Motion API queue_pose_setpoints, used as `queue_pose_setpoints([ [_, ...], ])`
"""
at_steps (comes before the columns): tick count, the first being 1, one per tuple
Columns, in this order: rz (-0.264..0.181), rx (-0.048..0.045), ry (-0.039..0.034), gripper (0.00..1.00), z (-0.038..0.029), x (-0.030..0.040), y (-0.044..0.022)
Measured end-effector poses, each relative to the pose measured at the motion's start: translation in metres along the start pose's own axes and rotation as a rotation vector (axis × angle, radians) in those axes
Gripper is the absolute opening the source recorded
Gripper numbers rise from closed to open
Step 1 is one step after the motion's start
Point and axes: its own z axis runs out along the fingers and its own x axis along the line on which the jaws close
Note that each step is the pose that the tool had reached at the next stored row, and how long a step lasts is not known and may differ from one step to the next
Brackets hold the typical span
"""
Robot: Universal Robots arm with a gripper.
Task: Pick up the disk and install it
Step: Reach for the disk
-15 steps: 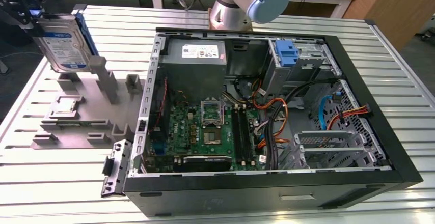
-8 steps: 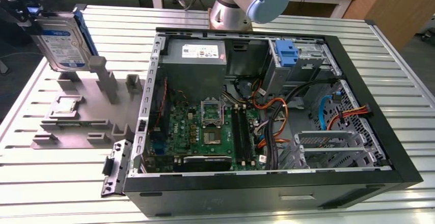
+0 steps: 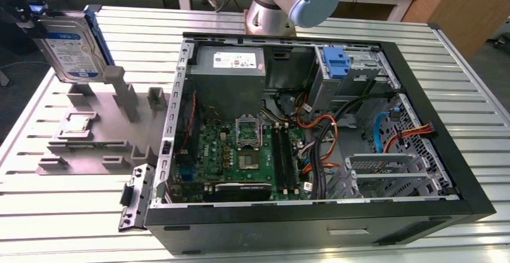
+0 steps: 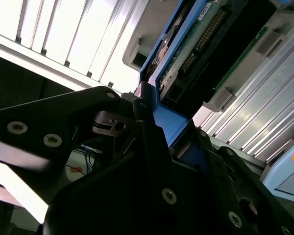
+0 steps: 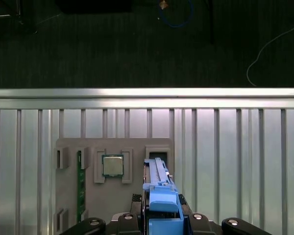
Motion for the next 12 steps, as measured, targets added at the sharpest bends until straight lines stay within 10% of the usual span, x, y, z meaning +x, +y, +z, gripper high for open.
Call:
queue_pose_setpoints([
  [12,0.0,0.0006,0.014,0.37,-0.008,0.0001,0.0],
])
